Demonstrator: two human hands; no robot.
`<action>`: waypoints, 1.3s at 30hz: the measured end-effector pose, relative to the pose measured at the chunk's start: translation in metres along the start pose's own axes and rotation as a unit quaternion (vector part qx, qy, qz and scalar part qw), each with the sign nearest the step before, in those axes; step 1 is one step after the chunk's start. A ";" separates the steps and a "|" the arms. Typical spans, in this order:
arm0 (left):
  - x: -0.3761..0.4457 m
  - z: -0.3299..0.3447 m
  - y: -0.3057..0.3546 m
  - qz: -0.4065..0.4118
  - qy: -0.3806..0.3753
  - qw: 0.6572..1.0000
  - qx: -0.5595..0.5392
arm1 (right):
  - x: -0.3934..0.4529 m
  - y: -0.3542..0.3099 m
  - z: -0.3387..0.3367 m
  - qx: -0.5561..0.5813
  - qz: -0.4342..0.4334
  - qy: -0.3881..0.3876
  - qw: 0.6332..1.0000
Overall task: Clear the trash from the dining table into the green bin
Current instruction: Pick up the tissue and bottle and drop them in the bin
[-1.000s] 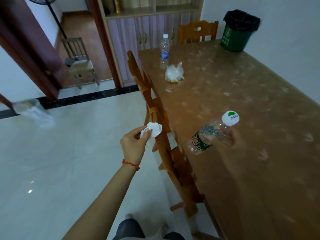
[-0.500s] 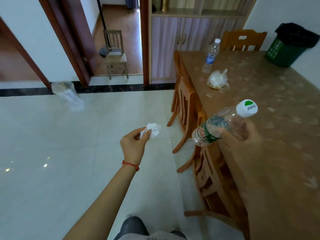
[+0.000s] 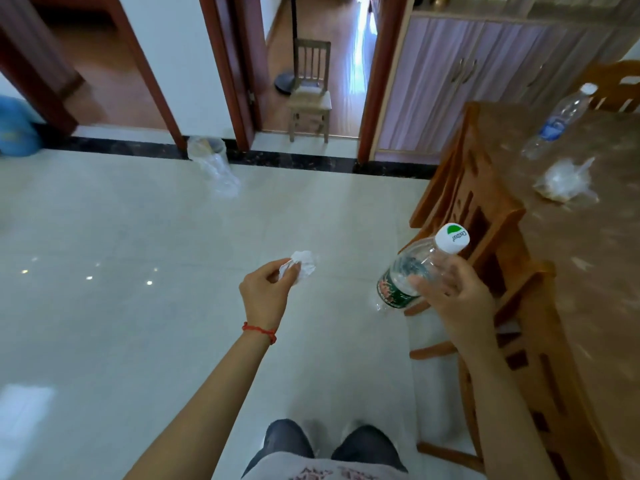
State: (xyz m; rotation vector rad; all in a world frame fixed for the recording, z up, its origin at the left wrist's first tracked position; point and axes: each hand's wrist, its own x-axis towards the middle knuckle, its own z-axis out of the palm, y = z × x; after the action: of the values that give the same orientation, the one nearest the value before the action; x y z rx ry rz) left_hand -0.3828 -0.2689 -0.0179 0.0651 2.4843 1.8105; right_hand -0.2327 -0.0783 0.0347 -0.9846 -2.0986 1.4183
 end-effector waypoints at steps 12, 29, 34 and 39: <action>0.110 0.036 -0.001 -0.009 0.038 0.999 0.010 | 0.125 -0.005 0.064 -0.062 -0.031 -0.051 0.996; 0.316 0.145 0.037 0.011 0.021 1.000 0.021 | 0.344 -0.034 0.123 -0.069 -0.009 -0.086 0.994; 0.407 0.174 0.041 0.006 0.003 1.000 0.016 | 0.422 -0.040 0.164 -0.054 0.026 -0.066 0.996; 0.499 0.200 0.049 0.004 -0.024 1.000 0.019 | 0.501 -0.055 0.201 -0.051 0.050 -0.042 0.997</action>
State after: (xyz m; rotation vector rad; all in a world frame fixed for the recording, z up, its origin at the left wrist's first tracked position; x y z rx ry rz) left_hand -0.8644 -0.0272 -0.0464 0.1202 2.4902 1.7430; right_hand -0.7178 0.1596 -0.0157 -1.1020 -2.2307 1.4350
